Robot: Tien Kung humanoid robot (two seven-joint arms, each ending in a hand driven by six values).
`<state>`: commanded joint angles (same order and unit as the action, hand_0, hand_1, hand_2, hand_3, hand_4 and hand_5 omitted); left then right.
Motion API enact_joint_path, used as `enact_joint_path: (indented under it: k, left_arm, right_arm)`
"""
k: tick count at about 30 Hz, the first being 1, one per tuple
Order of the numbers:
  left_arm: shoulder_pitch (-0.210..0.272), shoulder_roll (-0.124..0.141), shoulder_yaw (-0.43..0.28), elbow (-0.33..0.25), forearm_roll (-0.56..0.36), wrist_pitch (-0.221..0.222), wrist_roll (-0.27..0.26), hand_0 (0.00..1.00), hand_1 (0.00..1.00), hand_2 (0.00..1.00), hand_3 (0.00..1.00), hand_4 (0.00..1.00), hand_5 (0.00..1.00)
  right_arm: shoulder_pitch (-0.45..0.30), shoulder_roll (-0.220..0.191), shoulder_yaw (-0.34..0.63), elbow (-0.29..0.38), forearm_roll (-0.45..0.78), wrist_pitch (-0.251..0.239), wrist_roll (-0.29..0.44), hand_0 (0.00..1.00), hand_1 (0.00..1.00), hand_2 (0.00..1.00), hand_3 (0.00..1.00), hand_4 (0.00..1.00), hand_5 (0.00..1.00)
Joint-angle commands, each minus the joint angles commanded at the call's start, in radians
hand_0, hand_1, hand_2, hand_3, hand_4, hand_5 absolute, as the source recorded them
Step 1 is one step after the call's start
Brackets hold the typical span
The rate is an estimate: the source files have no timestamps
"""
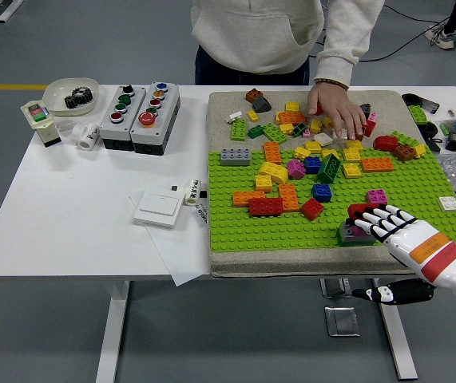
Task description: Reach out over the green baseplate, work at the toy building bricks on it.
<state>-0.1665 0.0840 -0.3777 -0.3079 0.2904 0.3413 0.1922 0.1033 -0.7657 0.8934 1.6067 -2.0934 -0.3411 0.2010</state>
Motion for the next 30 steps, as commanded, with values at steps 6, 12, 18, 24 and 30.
enact_joint_path:
  k: [6, 12, 18, 24, 30]
  left_arm:
    - [0.000, 0.000, 0.001, 0.000, 0.000, 0.000, 0.000, 0.601, 0.681, 0.645, 0.550, 0.560, 0.608]
    - [0.000, 0.000, 0.002, 0.001, -0.004, 0.000, -0.002, 0.601, 0.681, 0.645, 0.549, 0.560, 0.608]
    - [0.001, -0.001, 0.002, 0.002, -0.006, 0.001, -0.003, 0.601, 0.682, 0.645, 0.549, 0.560, 0.608]
    - [0.003, 0.000, 0.000, 0.003, -0.006, 0.001, -0.003, 0.601, 0.681, 0.646, 0.549, 0.560, 0.608]
    - [0.004, -0.001, 0.000, 0.005, -0.009, 0.003, -0.003, 0.601, 0.681, 0.646, 0.549, 0.560, 0.608]
  right_arm:
    - [0.005, 0.000, 0.010, 0.008, 0.004, -0.009, 0.001, 0.998, 0.921, 0.951, 0.971, 0.998, 0.897]
    - [0.015, -0.002, 0.029, 0.023, 0.012, -0.016, 0.005, 0.998, 0.921, 0.953, 0.973, 0.998, 0.893]
    - [0.040, 0.004, 0.079, 0.027, 0.099, -0.026, 0.022, 0.998, 0.922, 0.953, 0.968, 0.998, 0.889]
    - [0.062, 0.007, 0.126, 0.020, 0.226, -0.019, 0.028, 0.998, 0.921, 0.948, 0.961, 0.998, 0.884]
    - [0.107, 0.010, 0.150, 0.004, 0.350, -0.003, 0.027, 0.998, 0.919, 0.945, 0.956, 0.998, 0.885]
